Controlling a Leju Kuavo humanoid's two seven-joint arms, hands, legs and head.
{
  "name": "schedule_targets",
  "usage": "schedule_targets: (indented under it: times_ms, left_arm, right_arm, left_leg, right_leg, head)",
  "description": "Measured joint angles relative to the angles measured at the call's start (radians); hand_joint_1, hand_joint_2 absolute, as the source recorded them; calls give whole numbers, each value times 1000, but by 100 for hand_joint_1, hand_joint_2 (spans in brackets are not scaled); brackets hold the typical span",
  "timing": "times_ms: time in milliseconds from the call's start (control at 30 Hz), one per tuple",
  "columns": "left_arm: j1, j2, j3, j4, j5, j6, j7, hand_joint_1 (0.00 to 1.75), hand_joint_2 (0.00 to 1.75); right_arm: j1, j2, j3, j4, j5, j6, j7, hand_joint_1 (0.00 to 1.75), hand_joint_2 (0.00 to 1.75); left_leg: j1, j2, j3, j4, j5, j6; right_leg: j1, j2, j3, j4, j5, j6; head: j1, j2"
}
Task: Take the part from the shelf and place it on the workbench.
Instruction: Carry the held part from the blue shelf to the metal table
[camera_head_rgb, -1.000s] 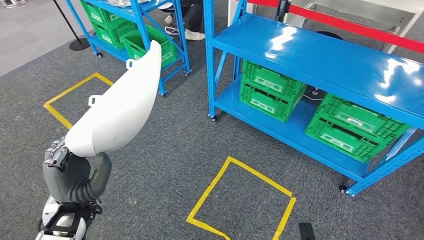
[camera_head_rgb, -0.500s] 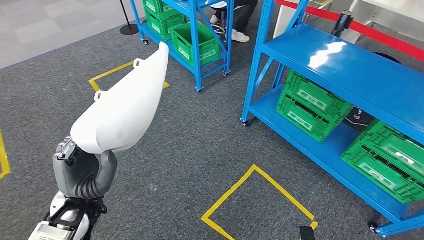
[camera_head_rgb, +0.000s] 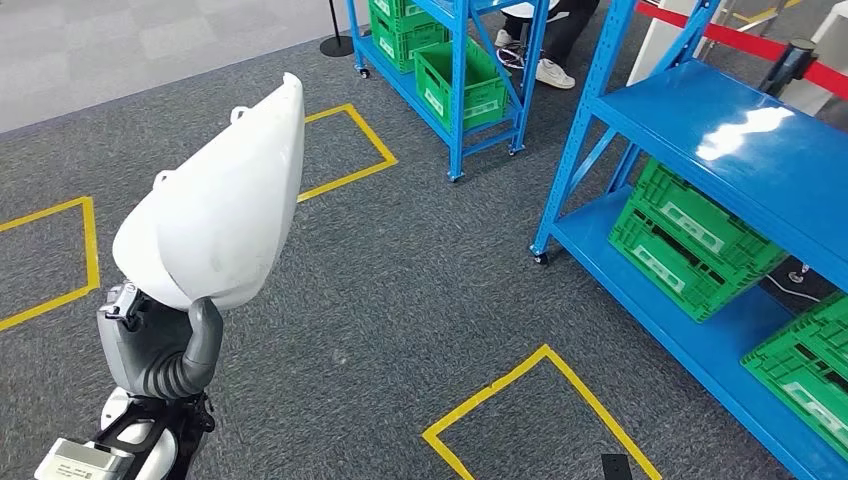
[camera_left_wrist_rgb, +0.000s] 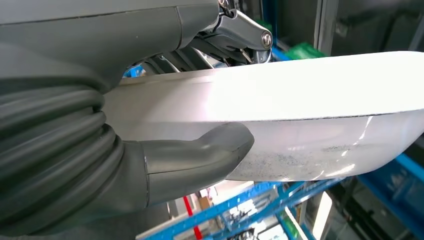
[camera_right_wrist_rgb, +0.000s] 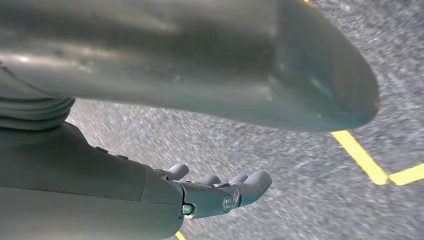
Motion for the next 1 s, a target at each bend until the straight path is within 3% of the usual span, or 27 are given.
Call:
schedule_targets:
  times_ms: [67, 133, 167, 233, 267, 300, 333, 367, 400, 433, 467, 533, 600, 633, 667, 700, 733, 800, 867, 900, 933, 967, 1000]
  left_arm:
    - [0, -6, 3, -3, 2, -1, 0, 175, 175]
    - [1, -9, 6, -5, 2, -2, 0, 175, 175]
    - [1, -10, 8, -7, 2, -2, -1, 175, 175]
    - [0, -15, 12, -10, 3, -2, -1, 175, 175]
    - [-1, -19, 12, -10, 4, -2, -1, 175, 175]
    - [-1, -23, 12, -10, 4, -2, 0, 175, 175]
    - [0, -25, 12, -9, 2, -2, 0, 175, 175]
    - [1, -26, 12, -8, -5, -2, 0, 175, 175]
    - [2, -26, 12, -6, -15, -2, 0, 175, 175]
    - [2, -26, 12, -4, -27, -1, 0, 175, 175]
    - [2, -25, 12, -2, -39, 2, 0, 175, 175]
    - [5, -25, 12, -2, -52, 13, 0, 175, 175]
    - [16, -23, 12, -7, -56, 24, 0, 175, 175]
    - [25, -21, 12, -11, -55, 26, 0, 175, 175]
    - [36, -18, 12, -16, -55, 26, 0, 175, 175]
    - [45, -15, 13, -21, -54, 23, 0, 175, 175]
    - [52, -12, 14, -24, -55, 20, -1, 175, 175]
    - [59, -10, 15, -28, -57, 15, -1, 175, 175]
    - [67, -8, 16, -29, -56, 10, -1, 175, 175]
    - [70, -7, 16, -29, -52, 6, -1, 175, 175]
    - [71, -6, 17, -29, -45, 1, 0, 175, 175]
    - [70, -6, 17, -28, -39, -5, 0, 175, 175]
    - [68, -7, 18, -28, -33, -12, 0, 175, 175]
  right_arm:
    - [0, 0, 0, 0, 0, 0, 0, 0, 0]
    - [-2, 0, 0, 0, 0, 0, 0, 0, 0]
    - [-4, 0, 0, 0, 0, 0, 0, 0, 0]
    - [-6, 0, 0, 0, 1, 0, 0, 0, 0]
    - [-5, 0, 0, 0, 1, 0, 0, 0, 0]
    - [-4, -1, 0, 0, 0, 0, 0, 0, 0]
    - [-2, -2, 0, 0, 1, 1, 0, 0, 0]
    - [0, -4, 0, 0, 2, 2, 0, 0, 0]
    - [1, -4, 0, 0, 4, 5, -1, 0, 0]
    - [1, -4, 0, 0, 8, 9, -3, 0, 0]
    - [0, -4, 0, 0, 12, 14, -6, 0, 0]
    - [-2, -4, 0, 0, 20, 24, -13, 0, 0]
    - [-5, -4, 0, 0, 30, 34, -17, 0, 0]
    - [-7, -3, 1, 0, 37, 38, -19, 0, 0]
    - [-9, -3, 3, 0, 45, 41, -22, 0, 0]
    - [-10, -3, 5, 0, 51, 42, -27, 0, 0]
    - [-11, -3, 8, 0, 54, 42, -33, 0, 0]
    - [-10, -4, 10, 0, 52, 39, -46, 0, 0]
    - [-9, -4, 10, 0, 45, 37, -59, 0, 0]
    - [-10, -4, 10, 0, 42, 36, -63, 0, 0]
    - [-11, -4, 10, 0, 39, 36, -66, 0, 0]
    - [-11, -4, 10, 0, 37, 35, -70, 0, 0]
    - [-12, -3, 10, 0, 34, 34, -73, 0, 0]
  left_leg:
    - [-9, 33, 37, -73, 19, 13]
    - [-11, 13, 36, -81, 22, 22]
    - [-9, 0, 39, -87, 26, 27]
    - [-1, -25, 48, -99, 36, 39]
    - [1, -38, 48, -101, 39, 42]
    - [1, -52, 47, -101, 40, 45]
    - [2, -67, 47, -100, 40, 45]
    - [2, -84, 46, -99, 40, 45]
    - [3, -100, 46, -96, 39, 44]
    - [5, -118, 46, -93, 37, 42]
    - [7, -134, 46, -88, 35, 38]
    - [9, -161, 40, -74, 28, 24]
    - [9, -183, 30, -71, 25, 9]
    - [11, -193, 27, -74, 27, 2]
    - [12, -191, 25, -75, 28, -4]
    - [12, -172, 19, -65, 21, -9]
    - [11, -141, 6, -37, 3, -12]
    - [9, -77, -50, 80, -62, -17]
    - [10, -61, -108, 198, -108, -19]
    - [10, -59, -114, 212, -104, -19]
    - [10, -55, -98, 183, -81, -16]
    - [8, -41, -61, 117, -47, -12]
    - [4, -13, -20, 40, -18, -5]
  right_leg:
    - [2, -20, 8, -1, -5, 10]
    - [0, -40, 15, -7, -7, 22]
    - [-1, -33, 19, -6, -11, 28]
    - [-4, 23, 3, 41, -45, 36]
    - [-5, 60, -23, 97, -76, 39]
    - [-6, 81, -58, 166, -108, 40]
    - [-6, 91, -94, 232, -132, 42]
    - [-7, 93, -119, 272, -135, 43]
    - [-8, 95, -127, 275, -119, 44]
    - [-11, 98, -115, 235, -83, 46]
    - [-16, 110, -88, 167, -40, 49]
    - [-23, 150, -37, 45, 10, 54]
    - [-22, 164, -23, 11, 12, 48]
    - [-20, 151, -22, 10, 13, 40]
    - [-20, 140, -21, 7, 15, 32]
    - [-19, 129, -18, 3, 17, 23]
    - [-19, 115, -16, -1, 18, 16]
    - [-15, 87, -14, -3, 16, 6]
    - [-10, 56, -14, -3, 14, 2]
    - [-8, 41, -13, -3, 12, 2]
    - [-7, 27, -12, -2, 11, 2]
    - [-6, 13, -9, -2, 9, 3]
    - [-4, 1, -5, -2, 6, 5]
  head:
    - [0, 0]
    - [0, 0]
    - [0, 0]
    - [3, 0]
    - [4, 0]
    - [5, 0]
    - [6, 0]
    - [6, 0]
    - [6, 0]
    - [6, 0]
    - [7, 0]
    - [7, 0]
    - [7, 0]
    - [7, 0]
    - [7, 0]
    - [5, 0]
    - [3, 0]
    - [-3, 0]
    - [-4, 0]
    - [-3, 0]
    - [-4, 0]
    - [-3, 0]
    - [-3, 0]
